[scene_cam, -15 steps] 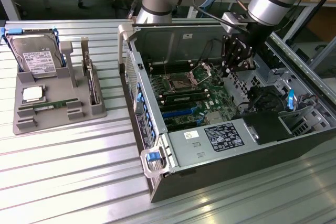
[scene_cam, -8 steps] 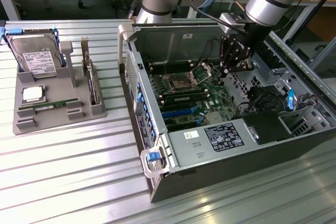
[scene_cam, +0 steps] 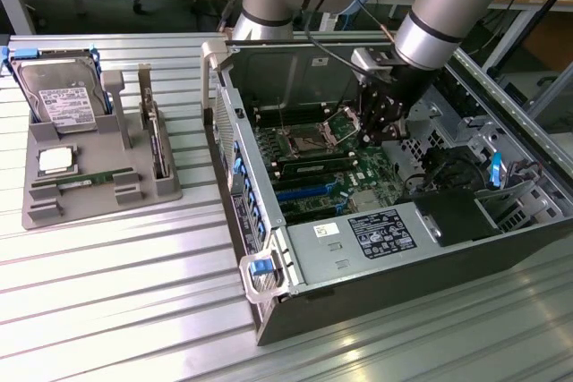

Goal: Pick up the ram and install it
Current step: 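Press down the ram until it locks into place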

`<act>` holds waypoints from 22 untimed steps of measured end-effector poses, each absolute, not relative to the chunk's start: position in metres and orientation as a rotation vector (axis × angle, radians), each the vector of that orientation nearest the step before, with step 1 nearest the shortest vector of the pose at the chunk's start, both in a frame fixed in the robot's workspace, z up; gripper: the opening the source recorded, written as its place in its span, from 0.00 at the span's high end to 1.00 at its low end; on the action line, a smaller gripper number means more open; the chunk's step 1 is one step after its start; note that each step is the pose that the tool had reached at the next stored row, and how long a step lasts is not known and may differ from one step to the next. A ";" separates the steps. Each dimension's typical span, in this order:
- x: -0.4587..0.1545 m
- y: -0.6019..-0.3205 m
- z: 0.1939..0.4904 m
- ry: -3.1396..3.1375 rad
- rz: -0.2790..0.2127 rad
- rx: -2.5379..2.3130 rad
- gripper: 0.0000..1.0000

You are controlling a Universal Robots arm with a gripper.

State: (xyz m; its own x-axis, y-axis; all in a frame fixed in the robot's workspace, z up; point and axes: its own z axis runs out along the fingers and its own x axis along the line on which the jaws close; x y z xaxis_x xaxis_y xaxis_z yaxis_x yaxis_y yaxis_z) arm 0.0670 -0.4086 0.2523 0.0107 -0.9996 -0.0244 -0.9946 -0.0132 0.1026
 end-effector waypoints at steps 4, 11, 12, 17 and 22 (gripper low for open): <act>0.067 -0.409 0.240 -2.166 -0.138 2.193 0.90; 0.067 -0.410 0.240 -2.170 -0.138 2.197 0.90; 0.066 -0.410 0.241 -2.172 -0.136 2.198 0.90; 0.015 -0.410 0.241 -2.175 -0.127 2.202 0.90; -0.022 -0.410 0.240 -2.176 -0.125 2.204 0.90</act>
State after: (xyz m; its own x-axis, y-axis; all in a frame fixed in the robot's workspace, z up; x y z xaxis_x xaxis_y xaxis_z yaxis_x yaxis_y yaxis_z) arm -0.0220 -0.4104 0.2401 0.0112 -0.9995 -0.0279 -0.9962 -0.0136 0.0864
